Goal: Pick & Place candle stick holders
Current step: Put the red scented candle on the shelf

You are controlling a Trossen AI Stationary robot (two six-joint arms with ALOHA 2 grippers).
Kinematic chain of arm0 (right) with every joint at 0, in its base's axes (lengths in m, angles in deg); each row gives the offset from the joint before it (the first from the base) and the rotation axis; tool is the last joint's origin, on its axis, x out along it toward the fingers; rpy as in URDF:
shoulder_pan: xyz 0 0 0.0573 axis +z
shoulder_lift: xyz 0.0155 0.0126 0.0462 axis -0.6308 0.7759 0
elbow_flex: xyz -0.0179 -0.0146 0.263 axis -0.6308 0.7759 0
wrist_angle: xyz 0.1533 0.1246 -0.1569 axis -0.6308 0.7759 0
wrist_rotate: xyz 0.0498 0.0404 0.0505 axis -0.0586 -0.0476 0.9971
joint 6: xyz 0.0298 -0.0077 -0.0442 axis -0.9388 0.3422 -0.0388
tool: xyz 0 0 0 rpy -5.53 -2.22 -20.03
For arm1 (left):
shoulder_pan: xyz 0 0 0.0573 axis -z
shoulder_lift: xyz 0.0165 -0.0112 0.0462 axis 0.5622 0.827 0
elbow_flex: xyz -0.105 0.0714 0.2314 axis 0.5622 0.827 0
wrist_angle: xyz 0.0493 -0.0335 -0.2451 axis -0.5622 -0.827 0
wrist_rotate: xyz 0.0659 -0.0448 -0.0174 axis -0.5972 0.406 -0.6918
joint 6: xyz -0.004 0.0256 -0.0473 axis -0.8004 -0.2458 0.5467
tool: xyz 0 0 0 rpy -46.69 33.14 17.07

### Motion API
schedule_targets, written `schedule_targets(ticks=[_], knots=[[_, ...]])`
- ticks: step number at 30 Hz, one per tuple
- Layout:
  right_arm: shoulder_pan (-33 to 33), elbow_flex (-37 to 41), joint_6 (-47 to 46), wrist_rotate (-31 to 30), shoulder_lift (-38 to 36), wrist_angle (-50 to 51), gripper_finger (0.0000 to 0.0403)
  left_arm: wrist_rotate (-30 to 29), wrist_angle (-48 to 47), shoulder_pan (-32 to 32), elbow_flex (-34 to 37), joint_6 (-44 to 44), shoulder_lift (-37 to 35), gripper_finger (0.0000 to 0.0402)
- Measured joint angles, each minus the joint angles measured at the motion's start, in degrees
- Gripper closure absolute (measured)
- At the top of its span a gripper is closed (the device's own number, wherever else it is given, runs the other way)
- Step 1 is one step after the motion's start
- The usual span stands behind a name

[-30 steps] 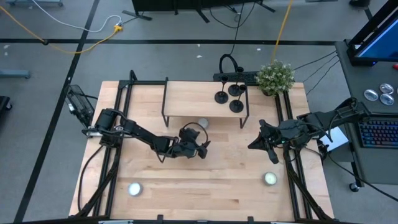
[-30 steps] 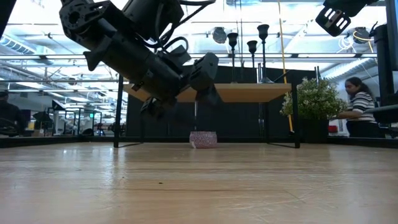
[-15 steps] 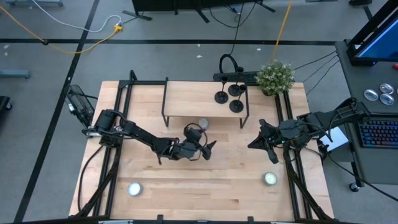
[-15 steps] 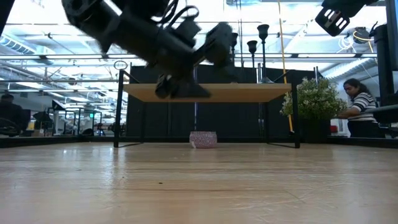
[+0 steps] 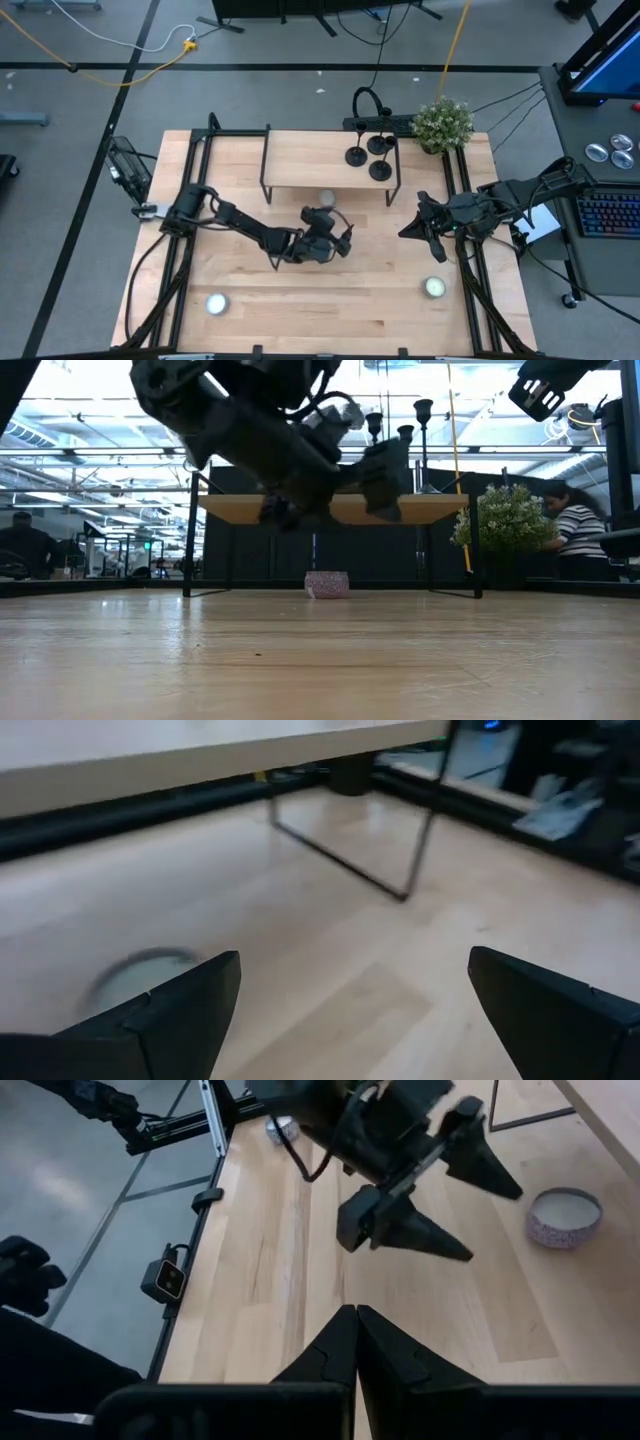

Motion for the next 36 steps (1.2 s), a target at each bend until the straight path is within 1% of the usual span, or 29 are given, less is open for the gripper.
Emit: schedule_targets(ticks=[3, 5, 7, 9, 11, 17, 21, 26, 30, 34, 36], knots=[[0.00, 0.00, 0.15, 0.00, 0.00, 0.00, 0.0403, -5.63, -4.89, 1.10, 0.03, 1.87, -0.01, 0.0004], [0.00, 0.00, 0.31, 0.00, 0.00, 0.00, 0.0403, -8.36, -8.90, 1.22, 0.03, 6.54, -0.01, 0.0004], [0.00, 0.00, 0.71, 0.02, 0.00, 0.02, 0.0403, -9.57, -12.71, 0.72, 0.05, 11.69, -0.01, 0.0004], [0.00, 0.00, 0.79, 0.02, 0.00, 0.06, 0.0403, -9.58, -14.74, 0.01, 0.05, 14.93, -0.01, 0.0004], [0.00, 0.00, 0.81, 0.02, 0.00, 0.31, 0.0403, -9.54, -14.85, -0.70, 0.05, 16.50, -0.01, 0.0004], [0.00, 0.00, 0.82, 0.02, 0.00, 2.01, 0.0403, -6.37, -14.54, -3.04, 0.07, 17.98, -0.03, 0.0004], [0.00, 0.00, 0.82, 0.02, 0.00, 2.75, 0.0403, -5.93, -14.54, -3.99, 0.07, 17.78, -0.03, 0.0004], [0.00, 0.00, 1.58, 0.02, 0.00, 2.71, 0.0403, -2.56, -14.51, -4.68, 0.18, 18.36, 0.80, 0.0004], [0.00, 0.00, 1.97, 0.02, 0.00, 2.69, 0.0403, -4.02, -14.24, -5.06, 0.16, 15.41, 0.73, 0.0004], [0.00, 0.00, 2.33, 0.00, 0.00, 2.69, 0.0403, -1.99, -14.08, -6.05, 0.16, 15.35, 0.73, 0.0004], [0.00, 0.00, 2.28, 0.00, 0.00, 2.67, 0.0403, -2.35, -14.08, -6.41, 0.16, 14.68, 0.94, 0.0004]])
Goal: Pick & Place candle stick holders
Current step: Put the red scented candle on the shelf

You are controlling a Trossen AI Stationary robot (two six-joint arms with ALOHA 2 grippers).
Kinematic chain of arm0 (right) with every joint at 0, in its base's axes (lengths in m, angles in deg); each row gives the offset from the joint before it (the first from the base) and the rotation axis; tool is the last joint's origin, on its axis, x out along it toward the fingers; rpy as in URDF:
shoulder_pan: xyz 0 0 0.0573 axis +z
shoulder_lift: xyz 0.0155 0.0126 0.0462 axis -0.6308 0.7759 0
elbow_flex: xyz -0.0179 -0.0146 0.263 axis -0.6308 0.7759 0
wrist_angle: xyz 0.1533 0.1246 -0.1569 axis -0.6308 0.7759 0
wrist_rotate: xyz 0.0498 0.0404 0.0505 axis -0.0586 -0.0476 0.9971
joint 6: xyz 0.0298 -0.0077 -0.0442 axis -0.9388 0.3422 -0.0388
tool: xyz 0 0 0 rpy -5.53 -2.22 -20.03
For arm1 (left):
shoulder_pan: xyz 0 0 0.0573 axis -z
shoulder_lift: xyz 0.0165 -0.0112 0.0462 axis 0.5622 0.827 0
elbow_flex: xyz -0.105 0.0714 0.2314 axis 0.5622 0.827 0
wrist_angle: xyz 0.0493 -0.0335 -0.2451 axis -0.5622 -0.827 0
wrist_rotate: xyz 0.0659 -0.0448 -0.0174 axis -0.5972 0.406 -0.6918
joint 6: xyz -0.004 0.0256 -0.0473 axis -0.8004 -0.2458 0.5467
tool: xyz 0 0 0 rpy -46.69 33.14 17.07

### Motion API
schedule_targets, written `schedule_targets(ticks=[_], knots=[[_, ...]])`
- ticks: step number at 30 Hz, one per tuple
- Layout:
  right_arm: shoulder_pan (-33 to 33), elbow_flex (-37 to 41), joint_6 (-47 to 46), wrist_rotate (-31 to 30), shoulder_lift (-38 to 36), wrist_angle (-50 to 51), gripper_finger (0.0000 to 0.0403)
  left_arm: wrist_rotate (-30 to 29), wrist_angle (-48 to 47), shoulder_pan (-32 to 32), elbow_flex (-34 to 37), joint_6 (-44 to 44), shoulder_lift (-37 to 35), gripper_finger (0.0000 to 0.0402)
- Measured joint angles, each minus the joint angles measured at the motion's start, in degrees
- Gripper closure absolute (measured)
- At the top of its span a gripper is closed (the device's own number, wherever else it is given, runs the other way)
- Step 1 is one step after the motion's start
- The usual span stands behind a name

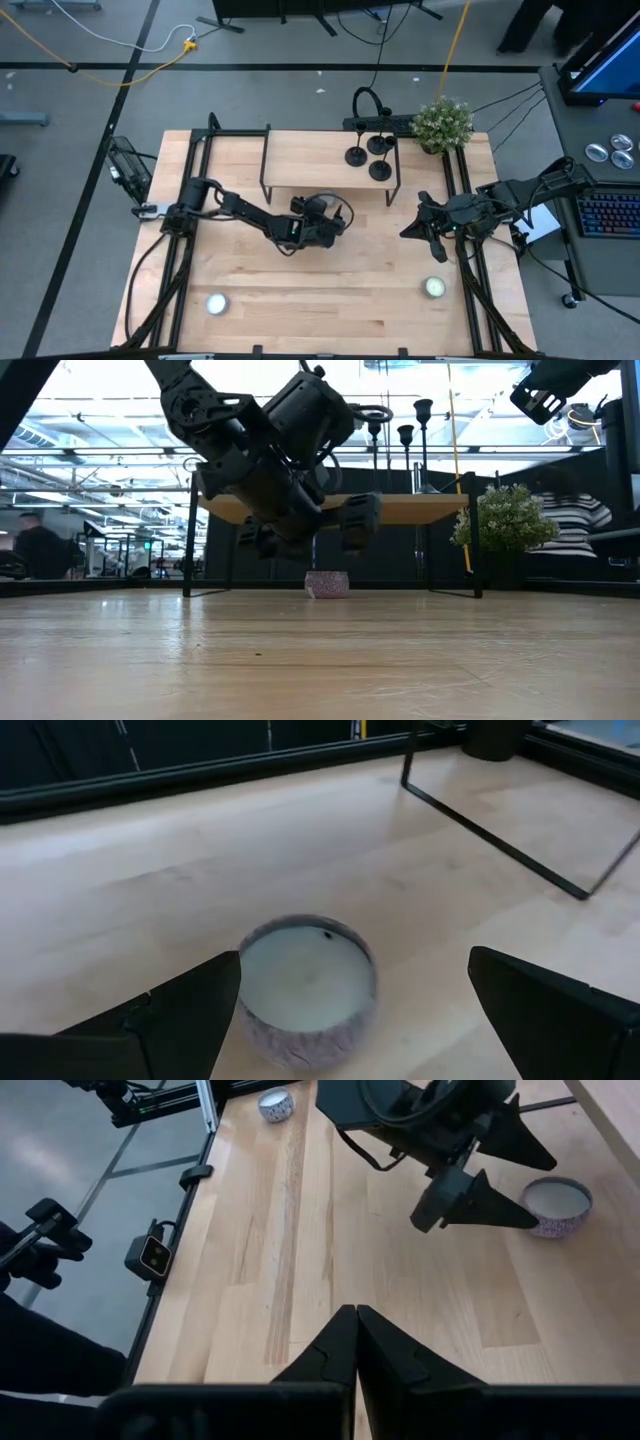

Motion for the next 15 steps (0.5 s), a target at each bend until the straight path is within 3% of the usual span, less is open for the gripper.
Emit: schedule_targets(ticks=[15], knots=[[0.00, 0.00, -0.15, -0.22, -0.01, -0.17, 0.0403, 2.00, 1.25, -2.19, -0.04, -1.12, 1.47, 0.0004]])
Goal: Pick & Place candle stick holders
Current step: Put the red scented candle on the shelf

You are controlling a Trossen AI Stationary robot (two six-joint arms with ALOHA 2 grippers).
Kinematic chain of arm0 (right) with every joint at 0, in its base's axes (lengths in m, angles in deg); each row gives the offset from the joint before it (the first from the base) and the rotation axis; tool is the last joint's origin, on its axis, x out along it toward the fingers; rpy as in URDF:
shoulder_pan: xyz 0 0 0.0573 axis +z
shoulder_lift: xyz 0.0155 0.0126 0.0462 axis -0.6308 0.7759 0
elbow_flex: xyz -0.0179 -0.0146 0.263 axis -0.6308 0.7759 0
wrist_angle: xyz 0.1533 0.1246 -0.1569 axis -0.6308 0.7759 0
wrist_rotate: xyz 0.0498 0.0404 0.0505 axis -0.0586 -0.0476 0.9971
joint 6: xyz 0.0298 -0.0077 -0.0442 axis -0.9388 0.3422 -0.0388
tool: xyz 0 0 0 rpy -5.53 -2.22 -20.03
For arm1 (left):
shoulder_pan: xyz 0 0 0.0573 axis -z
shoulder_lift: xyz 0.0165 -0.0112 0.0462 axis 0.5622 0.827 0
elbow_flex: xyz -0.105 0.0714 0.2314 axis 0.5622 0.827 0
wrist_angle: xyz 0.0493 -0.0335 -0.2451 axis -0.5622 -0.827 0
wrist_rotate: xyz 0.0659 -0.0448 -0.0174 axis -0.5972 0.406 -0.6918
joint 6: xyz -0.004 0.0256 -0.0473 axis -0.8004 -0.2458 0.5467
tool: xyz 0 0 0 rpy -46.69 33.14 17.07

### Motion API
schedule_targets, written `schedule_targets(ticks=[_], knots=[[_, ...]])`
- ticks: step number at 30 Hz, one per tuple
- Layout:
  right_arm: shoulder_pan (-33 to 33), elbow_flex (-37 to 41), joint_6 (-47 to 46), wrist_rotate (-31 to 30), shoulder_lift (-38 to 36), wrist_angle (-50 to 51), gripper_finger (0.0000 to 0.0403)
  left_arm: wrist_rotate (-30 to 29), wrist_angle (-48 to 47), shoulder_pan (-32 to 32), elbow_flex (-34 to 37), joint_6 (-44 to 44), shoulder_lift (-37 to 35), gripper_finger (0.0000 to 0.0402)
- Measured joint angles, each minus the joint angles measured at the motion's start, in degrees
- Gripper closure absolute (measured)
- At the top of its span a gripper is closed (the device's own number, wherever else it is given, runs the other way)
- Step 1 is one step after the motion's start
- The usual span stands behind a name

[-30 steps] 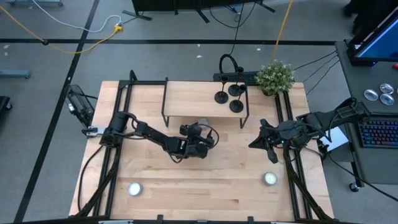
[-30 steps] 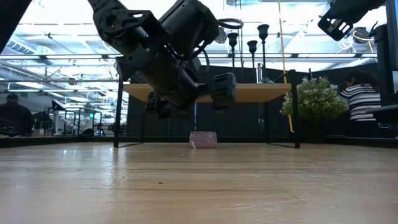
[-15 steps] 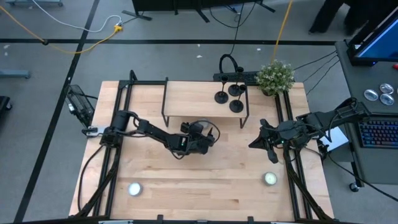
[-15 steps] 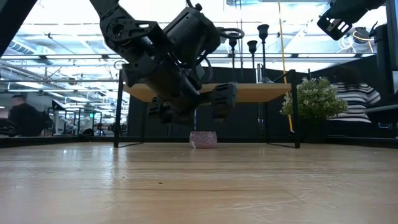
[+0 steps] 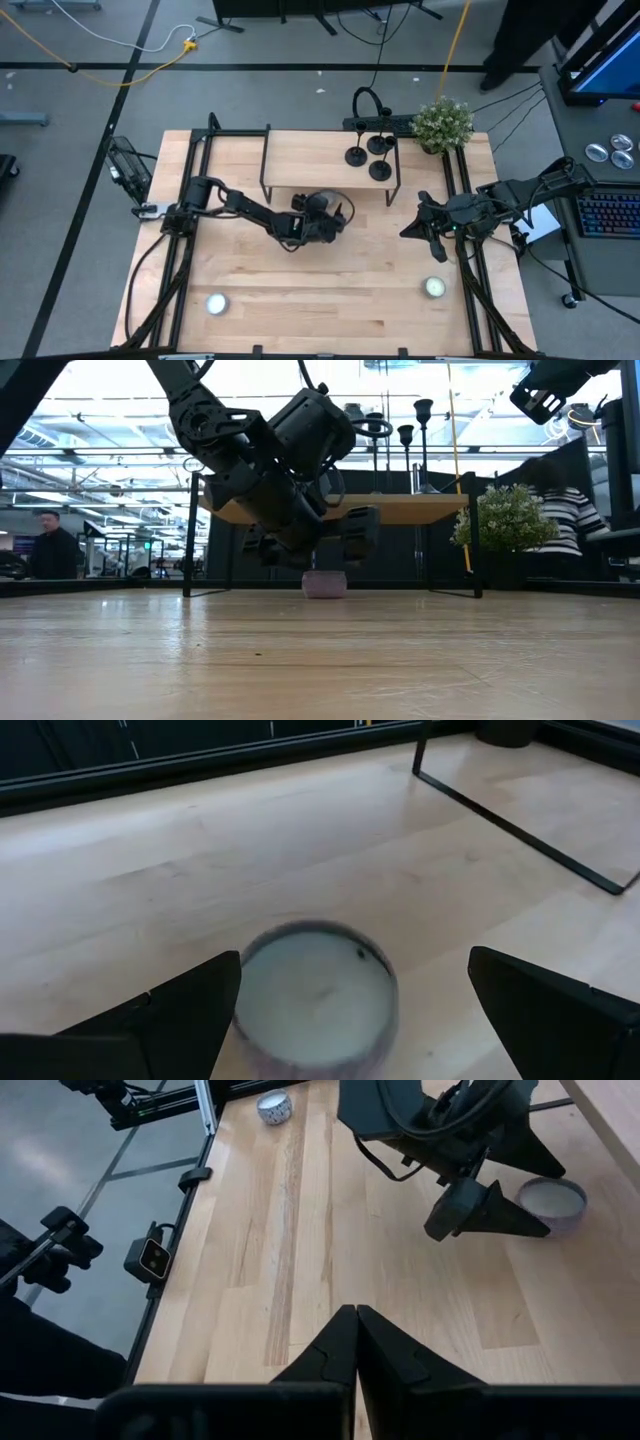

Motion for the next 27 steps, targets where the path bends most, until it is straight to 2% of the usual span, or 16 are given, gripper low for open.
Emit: schedule_targets(ticks=[14, 23, 27], knots=[[0.00, 0.00, -0.45, -0.04, 0.01, 0.00, 0.0403, 4.95, -1.96, -0.39, -0.02, -8.15, -0.09, 0.0005], [0.00, -0.02, -1.34, -0.24, -0.01, 0.00, 0.0403, 5.75, -2.16, -0.38, 0.00, -7.01, -0.07, 0.0005], [0.00, -0.02, -1.93, -0.11, -0.01, 0.00, 0.0403, 5.13, -2.01, -0.42, 0.00, -3.12, -0.10, 0.0005]])
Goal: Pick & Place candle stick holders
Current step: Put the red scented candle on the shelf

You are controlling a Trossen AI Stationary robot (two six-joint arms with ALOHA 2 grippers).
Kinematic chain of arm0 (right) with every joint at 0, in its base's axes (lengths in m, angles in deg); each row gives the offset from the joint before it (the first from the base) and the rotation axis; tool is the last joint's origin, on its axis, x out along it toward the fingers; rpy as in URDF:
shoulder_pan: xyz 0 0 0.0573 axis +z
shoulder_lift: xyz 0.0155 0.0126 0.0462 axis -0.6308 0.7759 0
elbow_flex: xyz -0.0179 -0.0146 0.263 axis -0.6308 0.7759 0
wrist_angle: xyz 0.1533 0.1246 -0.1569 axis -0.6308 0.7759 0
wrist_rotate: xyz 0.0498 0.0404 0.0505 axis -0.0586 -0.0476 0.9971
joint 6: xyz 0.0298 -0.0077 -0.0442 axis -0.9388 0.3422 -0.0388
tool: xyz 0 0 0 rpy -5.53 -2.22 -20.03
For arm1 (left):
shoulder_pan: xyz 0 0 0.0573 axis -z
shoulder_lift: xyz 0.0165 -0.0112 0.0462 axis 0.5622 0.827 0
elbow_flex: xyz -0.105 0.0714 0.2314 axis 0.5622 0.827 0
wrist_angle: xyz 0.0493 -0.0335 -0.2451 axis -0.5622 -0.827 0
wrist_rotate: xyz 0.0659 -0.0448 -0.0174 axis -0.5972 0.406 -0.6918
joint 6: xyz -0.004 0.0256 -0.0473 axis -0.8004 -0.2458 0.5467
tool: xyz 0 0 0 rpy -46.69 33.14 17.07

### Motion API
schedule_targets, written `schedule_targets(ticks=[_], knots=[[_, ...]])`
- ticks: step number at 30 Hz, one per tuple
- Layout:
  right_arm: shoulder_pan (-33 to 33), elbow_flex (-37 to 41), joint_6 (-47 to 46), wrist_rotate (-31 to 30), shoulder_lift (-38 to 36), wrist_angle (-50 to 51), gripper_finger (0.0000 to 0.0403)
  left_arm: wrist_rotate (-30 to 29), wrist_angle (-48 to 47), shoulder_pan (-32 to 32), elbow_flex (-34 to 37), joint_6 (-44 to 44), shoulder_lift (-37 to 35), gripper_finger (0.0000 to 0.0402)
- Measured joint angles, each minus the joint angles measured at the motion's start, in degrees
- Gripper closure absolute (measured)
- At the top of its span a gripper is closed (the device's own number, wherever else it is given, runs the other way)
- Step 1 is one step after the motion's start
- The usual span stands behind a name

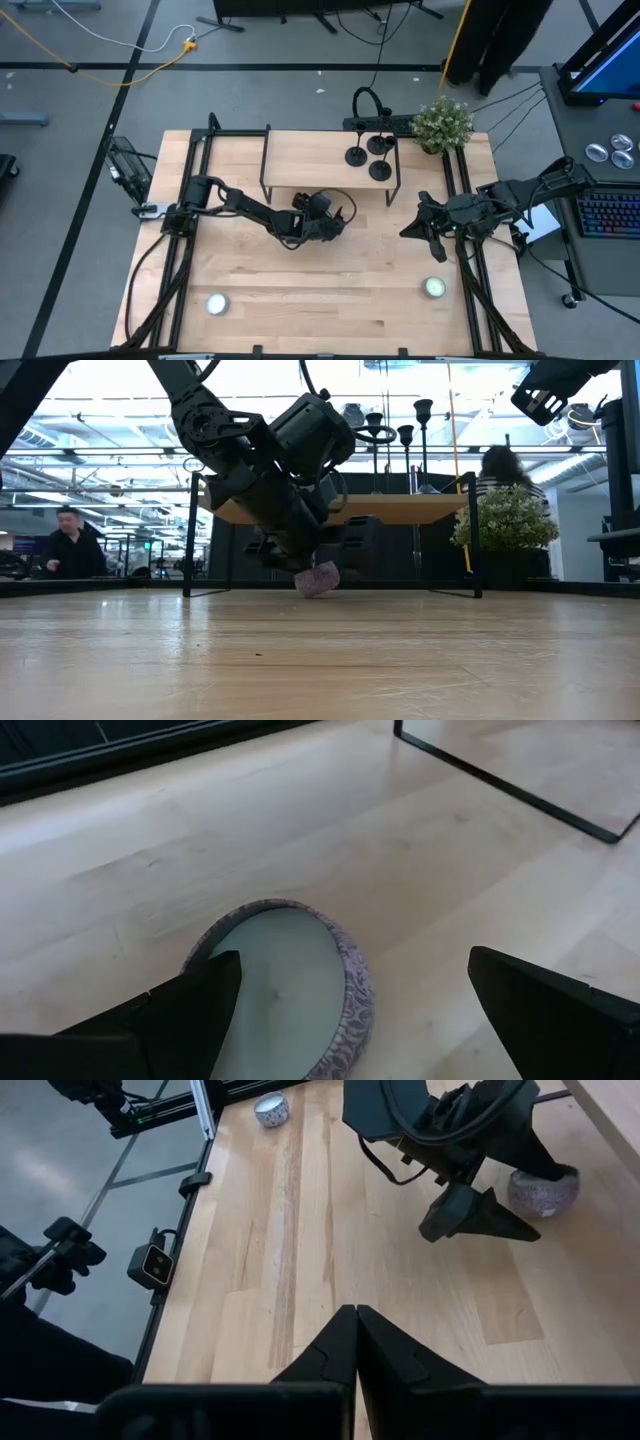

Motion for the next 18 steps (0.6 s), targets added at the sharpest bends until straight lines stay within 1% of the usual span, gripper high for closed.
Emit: schedule_targets(ticks=[11, 14, 18], knots=[[0.00, -0.07, 1.48, 0.09, 0.00, 0.00, 0.0403, -0.70, -0.07, 0.02, 0.06, -1.53, -3.80, 0.0005], [0.00, -0.07, 2.18, 0.07, 0.00, 0.02, 0.0403, -0.76, -3.25, 0.02, 0.04, -1.56, -4.93, 0.0005], [0.00, -0.07, 3.02, 0.07, 0.00, 0.02, 0.0403, -0.43, -9.79, 0.02, 0.08, 2.96, -4.88, 0.0004]])
